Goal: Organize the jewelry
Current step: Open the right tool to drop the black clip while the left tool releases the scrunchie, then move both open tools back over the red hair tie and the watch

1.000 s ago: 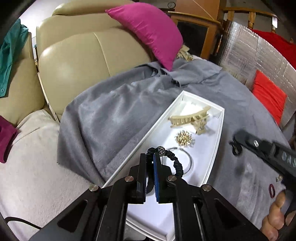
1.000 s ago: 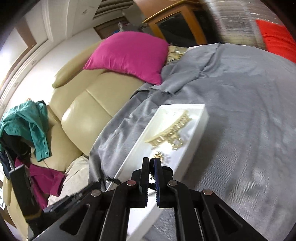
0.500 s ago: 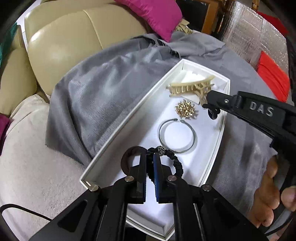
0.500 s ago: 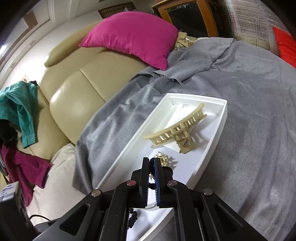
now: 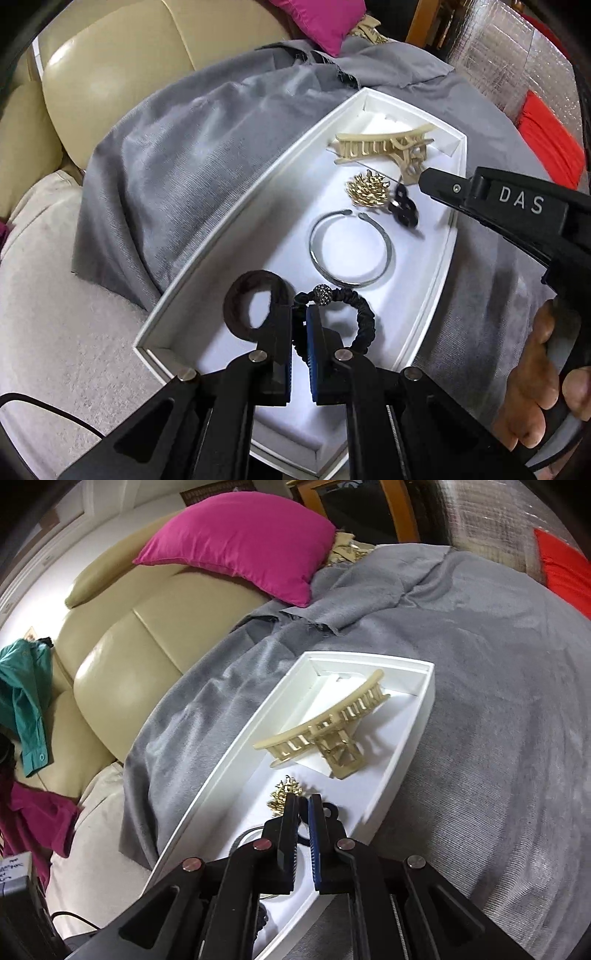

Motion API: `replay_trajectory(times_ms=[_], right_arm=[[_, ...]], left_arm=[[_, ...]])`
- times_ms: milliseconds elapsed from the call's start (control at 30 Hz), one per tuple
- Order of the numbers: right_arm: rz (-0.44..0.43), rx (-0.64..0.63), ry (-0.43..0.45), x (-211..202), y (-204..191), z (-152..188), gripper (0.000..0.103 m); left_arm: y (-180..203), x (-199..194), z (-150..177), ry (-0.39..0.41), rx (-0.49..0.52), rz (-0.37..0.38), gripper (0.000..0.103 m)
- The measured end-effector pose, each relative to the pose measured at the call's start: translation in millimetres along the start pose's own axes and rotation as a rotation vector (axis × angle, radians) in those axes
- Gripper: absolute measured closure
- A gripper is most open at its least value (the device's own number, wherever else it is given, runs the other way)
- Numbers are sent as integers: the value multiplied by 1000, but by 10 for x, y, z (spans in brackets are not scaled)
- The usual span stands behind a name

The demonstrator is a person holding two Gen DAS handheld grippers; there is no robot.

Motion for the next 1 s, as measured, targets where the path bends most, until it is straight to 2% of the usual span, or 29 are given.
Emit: replay_trajectory(times_ms=[233, 300, 367, 600, 800, 1000], right_arm=[[-3, 21, 22, -69, 61, -25, 96], [-9, 25, 30, -108, 61, -35, 96], [-16, 29, 41, -165, 63, -41, 96], [-33, 62, 78, -496, 214, -53, 95], [11, 124, 121, -1010, 777, -32, 96], [135, 229, 162, -1575, 1679, 57, 96]], left_arm=[[18, -6, -19, 5, -9, 20, 94], [35, -26, -28, 18, 0, 17, 85], [52, -69, -44, 40, 1, 22, 72], [266, -385, -158, 228, 91, 4, 54], [592, -509, -126, 294, 176, 27, 52], [961, -550, -41, 308, 235, 58, 51]])
Point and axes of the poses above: each gripper's, at about its wrist camera, not at the fingertips, and x roughly the way its jaws point, y to its right, z to its underside, the point moved 3 cm from there along x, roughly the way its jaws point, and after that the axes turned 12 degrees about y, right-handed, at the moved point
